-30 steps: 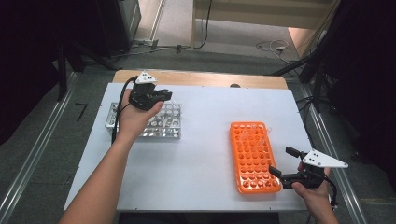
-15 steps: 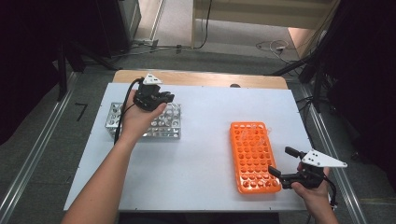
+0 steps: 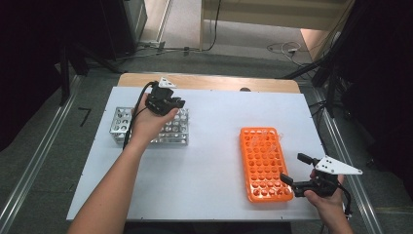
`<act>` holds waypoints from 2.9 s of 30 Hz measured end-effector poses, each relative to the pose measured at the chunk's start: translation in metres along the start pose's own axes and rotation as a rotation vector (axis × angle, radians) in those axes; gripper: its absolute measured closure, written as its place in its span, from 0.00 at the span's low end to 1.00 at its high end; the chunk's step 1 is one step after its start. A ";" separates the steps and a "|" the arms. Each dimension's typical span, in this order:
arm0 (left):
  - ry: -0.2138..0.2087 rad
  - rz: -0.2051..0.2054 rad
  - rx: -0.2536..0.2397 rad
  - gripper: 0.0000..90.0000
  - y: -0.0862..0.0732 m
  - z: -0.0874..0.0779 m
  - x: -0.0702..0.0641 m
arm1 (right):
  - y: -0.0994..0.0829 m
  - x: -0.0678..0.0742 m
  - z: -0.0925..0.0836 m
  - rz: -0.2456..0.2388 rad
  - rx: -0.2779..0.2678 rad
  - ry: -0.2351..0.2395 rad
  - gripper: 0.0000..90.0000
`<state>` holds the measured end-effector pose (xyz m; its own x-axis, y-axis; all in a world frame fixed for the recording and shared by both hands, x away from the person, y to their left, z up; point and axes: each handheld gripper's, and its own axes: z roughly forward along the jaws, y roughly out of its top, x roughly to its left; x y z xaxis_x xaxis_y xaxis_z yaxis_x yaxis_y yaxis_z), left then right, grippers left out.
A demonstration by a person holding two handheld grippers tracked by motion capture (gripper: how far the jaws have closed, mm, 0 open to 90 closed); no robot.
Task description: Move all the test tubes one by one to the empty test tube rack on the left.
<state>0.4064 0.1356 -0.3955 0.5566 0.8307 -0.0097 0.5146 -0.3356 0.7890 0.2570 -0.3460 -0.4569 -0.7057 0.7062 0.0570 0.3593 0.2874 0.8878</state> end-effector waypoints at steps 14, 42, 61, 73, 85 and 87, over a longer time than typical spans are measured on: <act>-0.001 0.010 0.031 0.85 0.003 -0.001 0.001 | 0.001 0.000 0.001 -0.002 -0.003 0.001 0.00; 0.009 -0.007 0.051 0.84 -0.005 0.017 -0.004 | 0.000 -0.002 0.000 0.000 -0.004 -0.002 0.00; -0.004 -0.058 -0.038 0.52 -0.012 0.004 -0.006 | 0.002 -0.001 0.001 0.006 -0.005 0.001 0.00; -0.066 -0.105 -0.158 0.18 -0.030 -0.029 -0.021 | 0.011 0.003 0.010 0.019 -0.009 0.006 0.02; -0.114 -0.102 -0.227 0.05 -0.051 -0.049 -0.041 | 0.017 0.003 0.024 0.015 0.004 0.029 0.11; -0.125 -0.098 -0.240 0.05 -0.053 -0.052 -0.045 | 0.017 0.003 0.026 0.013 0.004 0.032 0.13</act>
<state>0.3202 0.1394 -0.4052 0.5958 0.7876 -0.1573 0.4092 -0.1292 0.9032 0.2768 -0.3219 -0.4532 -0.7201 0.6889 0.0830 0.3709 0.2810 0.8851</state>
